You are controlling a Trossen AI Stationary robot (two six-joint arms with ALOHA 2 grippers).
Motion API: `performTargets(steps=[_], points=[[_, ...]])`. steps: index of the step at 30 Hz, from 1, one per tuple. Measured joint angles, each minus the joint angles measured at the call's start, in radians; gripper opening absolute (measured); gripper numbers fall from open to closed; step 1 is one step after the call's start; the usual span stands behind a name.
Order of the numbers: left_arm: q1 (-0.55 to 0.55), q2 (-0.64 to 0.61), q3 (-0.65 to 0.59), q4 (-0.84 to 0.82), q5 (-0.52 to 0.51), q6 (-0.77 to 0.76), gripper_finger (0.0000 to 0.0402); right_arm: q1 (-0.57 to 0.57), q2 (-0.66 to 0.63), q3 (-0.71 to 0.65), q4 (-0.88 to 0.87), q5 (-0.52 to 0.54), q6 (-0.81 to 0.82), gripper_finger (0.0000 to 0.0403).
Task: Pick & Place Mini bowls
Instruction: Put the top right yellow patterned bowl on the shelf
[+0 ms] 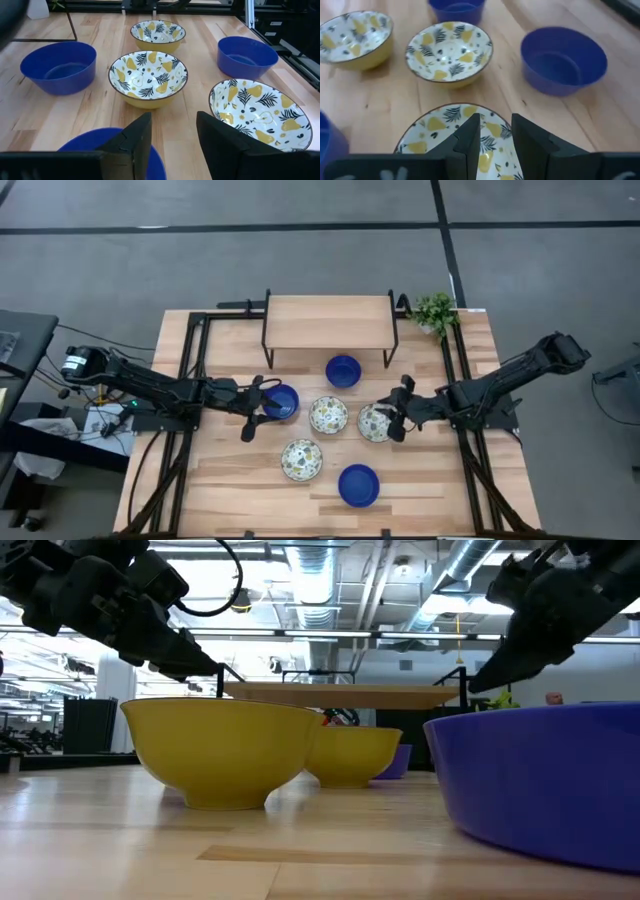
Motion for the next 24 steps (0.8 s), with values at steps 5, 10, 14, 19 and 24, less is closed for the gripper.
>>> performTargets(steps=[5,10,14,19,24], points=[[0.0,0.0,0.0,0.0,0.0,0.0,0.0154,-0.086,0.0,0.0,-0.118,-0.06,0.158,0.0101],[0.0,0.0,0.0,0.0,0.0,0.0,0.0154,-0.158,0.0,0.0,-0.169,-0.178,0.204,0.0101],[0.0,0.0,0.0,0.0,0.0,-0.017,0.0153,-0.197,0.0,0.008,-0.166,-0.27,0.166,0.0101],[0.0,0.0,0.0,0.0,0.0,-0.022,0.0153,-0.265,0.0,0.058,-0.257,-0.412,0.117,0.0101],[0.0,0.0,0.0,0.0,0.0,-0.023,0.0153,-0.322,0.0,0.086,-0.374,-0.444,0.116,0.0101]])
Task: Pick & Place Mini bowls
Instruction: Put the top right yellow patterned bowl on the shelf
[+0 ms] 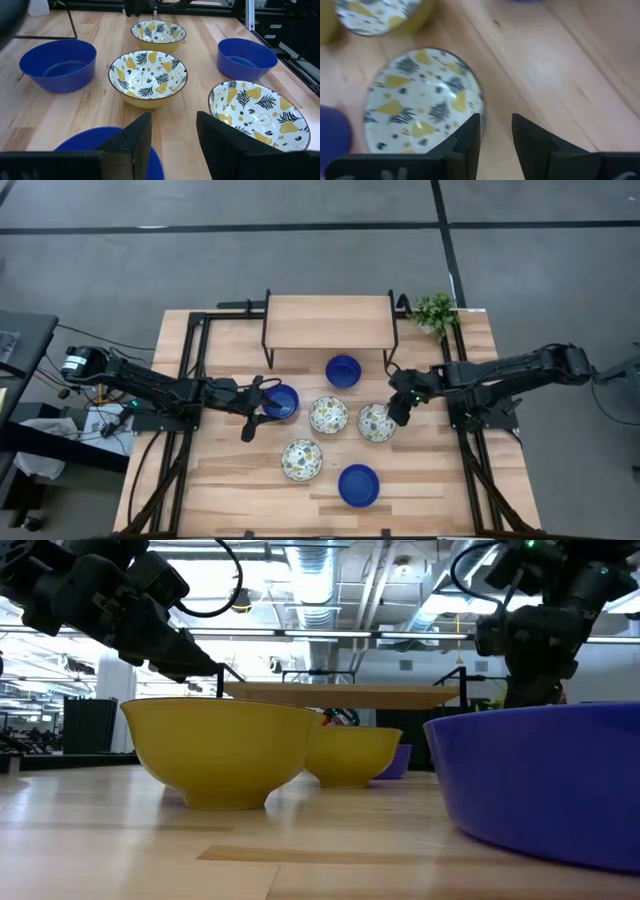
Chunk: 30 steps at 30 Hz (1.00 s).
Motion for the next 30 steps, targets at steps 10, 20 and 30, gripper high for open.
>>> performTargets(steps=[10,20,30], points=[[0.0,0.0,0.0,0.0,0.0,0.0,0.0153,0.0,0.0,0.0,0.003,-0.048,-0.018,0.0101],[0.0,0.0,0.0,0.0,0.0,0.0,0.0153,0.052,0.041,0.0,0.02,-0.017,-0.018,0.0101],[0.0,0.0,0.0,0.0,0.0,0.0,0.0153,0.058,0.182,0.0,0.059,-0.023,-0.018,0.0101]])
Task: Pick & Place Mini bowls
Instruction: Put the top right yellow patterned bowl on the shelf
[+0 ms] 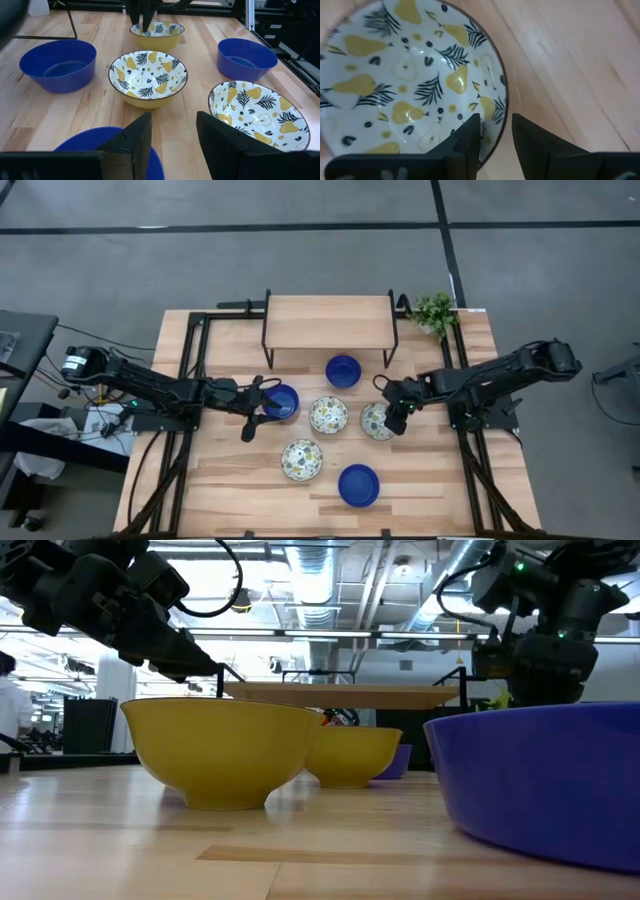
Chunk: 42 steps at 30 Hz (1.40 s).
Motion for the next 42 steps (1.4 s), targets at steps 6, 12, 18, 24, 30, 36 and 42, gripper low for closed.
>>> performTargets(steps=[6,12,18,24,30,36,42], points=[[0.0,0.0,0.0,0.0,0.0,0.0,0.0153,-0.003,0.015,0.0,0.009,-0.003,0.0,0.0101],[0.0,0.0,0.0,0.0,0.0,0.0,0.0153,-0.003,0.006,0.0,0.017,-0.021,0.001,0.01],[0.0,0.0,0.0,0.0,0.0,0.0,0.0153,-0.003,0.007,0.0,0.02,-0.032,0.001,0.008],[0.0,0.0,0.0,0.0,0.0,0.0,0.0153,-0.003,0.007,0.0,0.019,-0.031,0.001,0.005],[0.0,0.0,0.0,0.0,0.0,0.0,0.0154,-0.003,0.007,0.0,0.02,-0.032,0.001,0.0031],[0.0,0.0,0.0,0.0,0.0,0.0,0.0153,-0.003,0.007,-0.001,0.03,-0.028,0.001,0.0041],[0.0,0.0,0.0,0.0,0.0,0.0,0.0153,-0.003,0.007,-0.001,0.053,-0.024,0.0,0.0073]])
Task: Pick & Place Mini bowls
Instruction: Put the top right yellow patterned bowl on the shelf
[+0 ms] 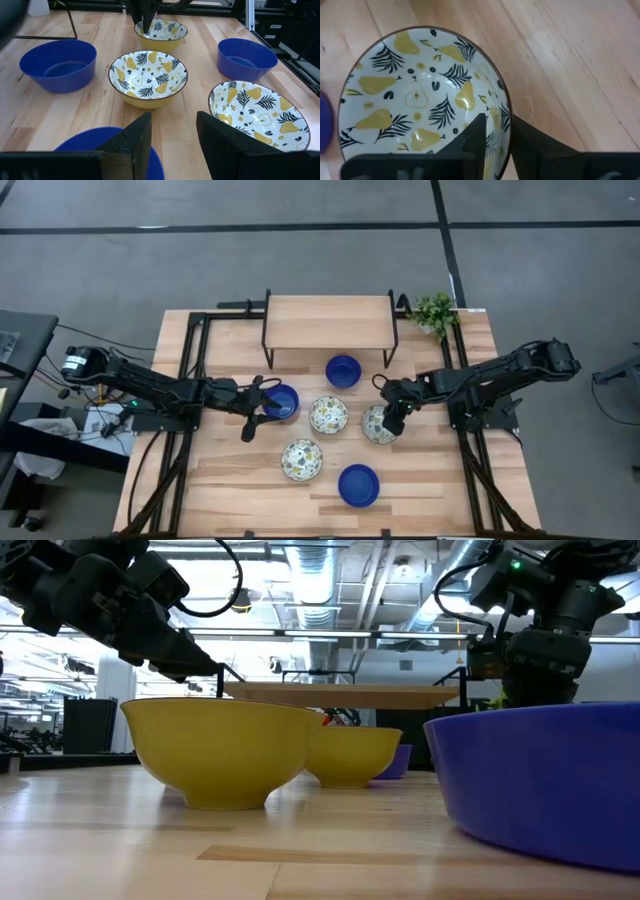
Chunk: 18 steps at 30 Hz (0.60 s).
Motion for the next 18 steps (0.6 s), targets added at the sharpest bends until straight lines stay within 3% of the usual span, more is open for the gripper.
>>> performTargets(steps=[8,18], points=[[0.0,0.0,0.0,0.0,0.0,0.0,0.0153,0.0,0.0,0.004,0.002,0.023,-0.011,0.0098],[0.0,0.0,0.0,0.0,0.0,0.0,0.0153,0.0,0.0,0.066,0.002,0.026,-0.063,0.0101]])
